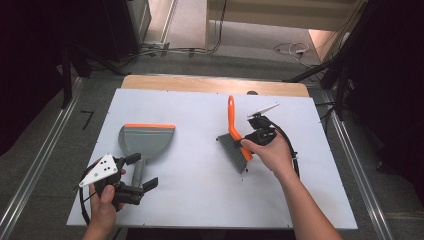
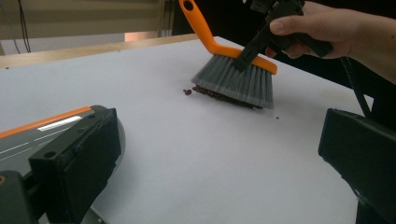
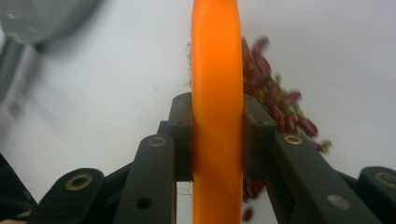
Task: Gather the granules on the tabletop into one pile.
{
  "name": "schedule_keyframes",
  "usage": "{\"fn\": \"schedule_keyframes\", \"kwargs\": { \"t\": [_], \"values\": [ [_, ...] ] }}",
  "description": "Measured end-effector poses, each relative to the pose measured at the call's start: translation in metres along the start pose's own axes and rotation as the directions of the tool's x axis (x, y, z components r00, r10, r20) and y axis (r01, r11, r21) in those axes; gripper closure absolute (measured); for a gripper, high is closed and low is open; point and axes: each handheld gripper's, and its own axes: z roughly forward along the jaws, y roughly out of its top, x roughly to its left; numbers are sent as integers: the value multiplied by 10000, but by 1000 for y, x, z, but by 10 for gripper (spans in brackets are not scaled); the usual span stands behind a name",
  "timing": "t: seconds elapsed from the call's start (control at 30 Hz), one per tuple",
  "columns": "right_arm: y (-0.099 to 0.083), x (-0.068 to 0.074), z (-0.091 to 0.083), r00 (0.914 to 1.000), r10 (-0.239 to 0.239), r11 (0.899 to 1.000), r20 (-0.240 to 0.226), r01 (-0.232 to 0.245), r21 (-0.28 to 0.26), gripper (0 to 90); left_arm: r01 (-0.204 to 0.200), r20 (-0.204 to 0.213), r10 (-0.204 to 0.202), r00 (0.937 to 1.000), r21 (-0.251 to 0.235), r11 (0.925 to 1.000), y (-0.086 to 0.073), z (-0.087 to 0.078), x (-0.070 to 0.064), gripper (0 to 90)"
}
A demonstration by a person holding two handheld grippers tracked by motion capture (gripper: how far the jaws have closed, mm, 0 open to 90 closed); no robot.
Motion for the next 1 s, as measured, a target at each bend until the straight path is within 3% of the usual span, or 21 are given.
{"fn": "schedule_keyframes", "kwargs": {
  "t": [0.1,0.3,0.4,0.57,0.73,1.0],
  "values": [
    [12,9,5,9998,196,9993,-52,-197,-309,686,-41,0,41,10000,4,10000,1,0,-1,3],
    [27,18,35,9949,897,9959,-453,-900,-59,688,-13,-25,13,10000,-21,10000,0,-3,1,3],
    [28,16,45,9945,1046,9945,-71,-1046,18,687,11,-15,-12,10000,-72,10000,0,-4,2,3],
    [23,0,40,9874,1580,9874,72,-1580,25,686,13,-36,-14,10000,-76,10000,0,-4,2,3],
    [10,-11,29,9851,1689,9856,331,-1683,-184,685,-28,-19,28,10000,-14,10000,0,-2,0,3],
    [-7,-24,17,9781,2052,9785,345,-2043,-286,684,-68,-3,68,10000,0,10000,1,-1,-1,3]
  ]
}}
